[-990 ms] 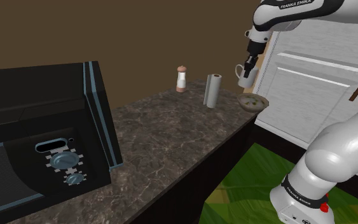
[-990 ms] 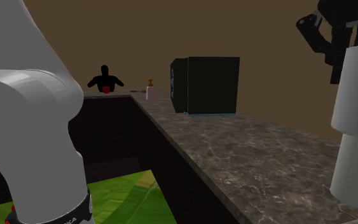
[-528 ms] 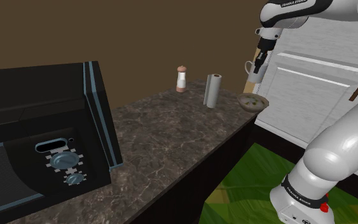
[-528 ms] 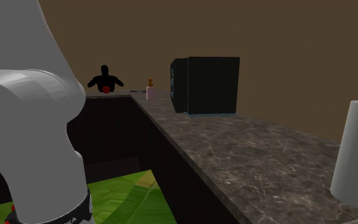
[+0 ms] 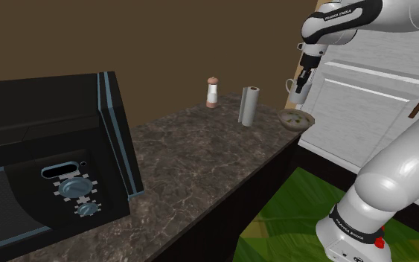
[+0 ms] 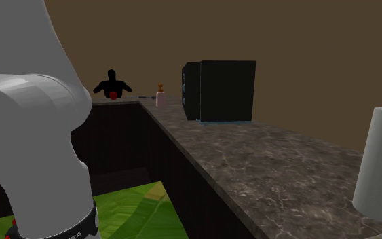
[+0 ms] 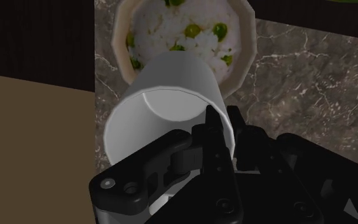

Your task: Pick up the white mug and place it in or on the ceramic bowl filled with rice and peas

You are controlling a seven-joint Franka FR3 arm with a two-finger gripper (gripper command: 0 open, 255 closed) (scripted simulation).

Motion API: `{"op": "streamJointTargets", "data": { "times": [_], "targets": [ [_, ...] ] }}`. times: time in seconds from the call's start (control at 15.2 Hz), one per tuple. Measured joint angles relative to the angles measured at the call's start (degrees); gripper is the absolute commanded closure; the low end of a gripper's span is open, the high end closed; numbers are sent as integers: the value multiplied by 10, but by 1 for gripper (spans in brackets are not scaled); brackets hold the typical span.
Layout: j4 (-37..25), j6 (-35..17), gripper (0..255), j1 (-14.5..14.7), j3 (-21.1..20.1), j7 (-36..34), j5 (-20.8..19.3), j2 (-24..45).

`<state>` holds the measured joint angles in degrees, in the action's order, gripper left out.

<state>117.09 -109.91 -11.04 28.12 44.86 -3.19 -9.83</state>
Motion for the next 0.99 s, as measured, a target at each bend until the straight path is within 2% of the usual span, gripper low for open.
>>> {"op": "streamJointTargets", "data": {
  "times": [0.66, 0.99],
  "targets": [
    [57, -75, 255, -1, 7, 9, 8, 20],
    [64, -84, 255, -1, 7, 9, 9, 22]
  ]
}}
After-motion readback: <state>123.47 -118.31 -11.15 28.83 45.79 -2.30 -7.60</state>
